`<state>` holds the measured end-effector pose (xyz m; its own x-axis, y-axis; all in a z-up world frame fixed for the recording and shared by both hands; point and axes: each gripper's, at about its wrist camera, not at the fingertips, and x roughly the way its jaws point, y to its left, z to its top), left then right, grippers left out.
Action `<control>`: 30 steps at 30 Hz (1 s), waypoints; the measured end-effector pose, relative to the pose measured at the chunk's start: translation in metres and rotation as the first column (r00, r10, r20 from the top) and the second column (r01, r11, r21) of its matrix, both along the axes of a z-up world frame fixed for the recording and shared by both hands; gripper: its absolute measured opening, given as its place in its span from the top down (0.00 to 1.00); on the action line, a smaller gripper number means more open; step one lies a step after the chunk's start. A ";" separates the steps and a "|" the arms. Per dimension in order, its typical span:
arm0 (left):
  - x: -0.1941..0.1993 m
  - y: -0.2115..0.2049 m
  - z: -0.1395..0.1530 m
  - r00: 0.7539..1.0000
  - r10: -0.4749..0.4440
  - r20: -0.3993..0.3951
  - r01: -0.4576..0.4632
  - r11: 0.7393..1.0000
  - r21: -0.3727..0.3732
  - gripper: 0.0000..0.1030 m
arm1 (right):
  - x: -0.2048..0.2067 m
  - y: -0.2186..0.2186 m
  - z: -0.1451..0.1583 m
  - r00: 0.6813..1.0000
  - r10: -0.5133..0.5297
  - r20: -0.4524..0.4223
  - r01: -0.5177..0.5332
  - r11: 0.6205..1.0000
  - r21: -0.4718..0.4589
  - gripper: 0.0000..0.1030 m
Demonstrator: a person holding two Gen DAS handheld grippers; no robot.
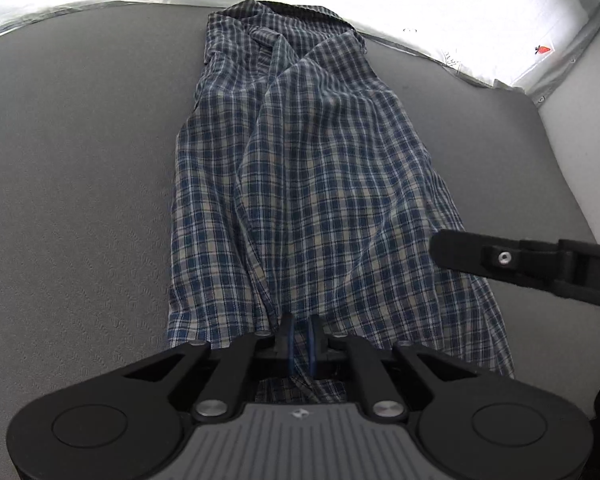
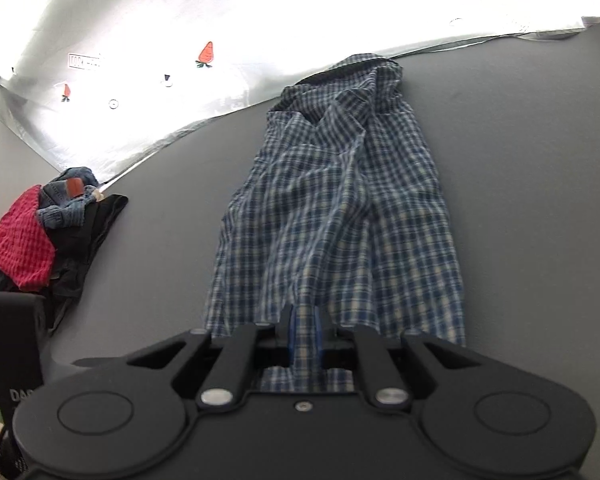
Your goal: Fold clothes
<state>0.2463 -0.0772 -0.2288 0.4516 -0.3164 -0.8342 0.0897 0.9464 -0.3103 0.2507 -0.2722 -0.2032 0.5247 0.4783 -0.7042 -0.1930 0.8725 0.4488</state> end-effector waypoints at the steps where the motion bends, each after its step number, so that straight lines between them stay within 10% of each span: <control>1: 0.002 0.003 0.000 1.000 0.000 -0.008 0.000 1.000 -0.014 0.93 | 0.004 0.004 -0.010 1.000 0.000 -0.018 0.000 1.000 -0.017 0.89; 10: -0.001 0.025 0.004 1.000 0.018 -0.006 -0.018 0.996 -0.088 0.97 | -0.006 -0.024 -0.038 0.994 -0.105 -0.027 0.095 0.964 -0.246 1.00; 15: -0.007 0.034 0.010 1.000 0.020 0.019 -0.018 0.995 -0.097 0.87 | -0.017 -0.054 -0.029 0.971 -0.237 -0.036 0.211 0.916 -0.341 0.84; 18: -0.024 0.044 0.021 0.998 0.031 0.056 -0.027 0.997 -0.065 0.66 | -0.038 -0.072 -0.026 0.959 -0.275 -0.062 0.247 0.926 -0.287 0.73; 20: -0.037 0.056 0.024 0.998 0.041 0.054 -0.038 0.998 -0.055 0.65 | -0.053 -0.078 -0.027 0.954 -0.284 -0.097 0.256 0.940 -0.226 0.58; 30: -0.088 0.100 -0.002 0.994 0.053 -0.094 -0.073 0.972 -0.221 0.65 | -0.111 -0.088 -0.038 0.957 -0.223 -0.184 0.224 0.975 -0.017 0.56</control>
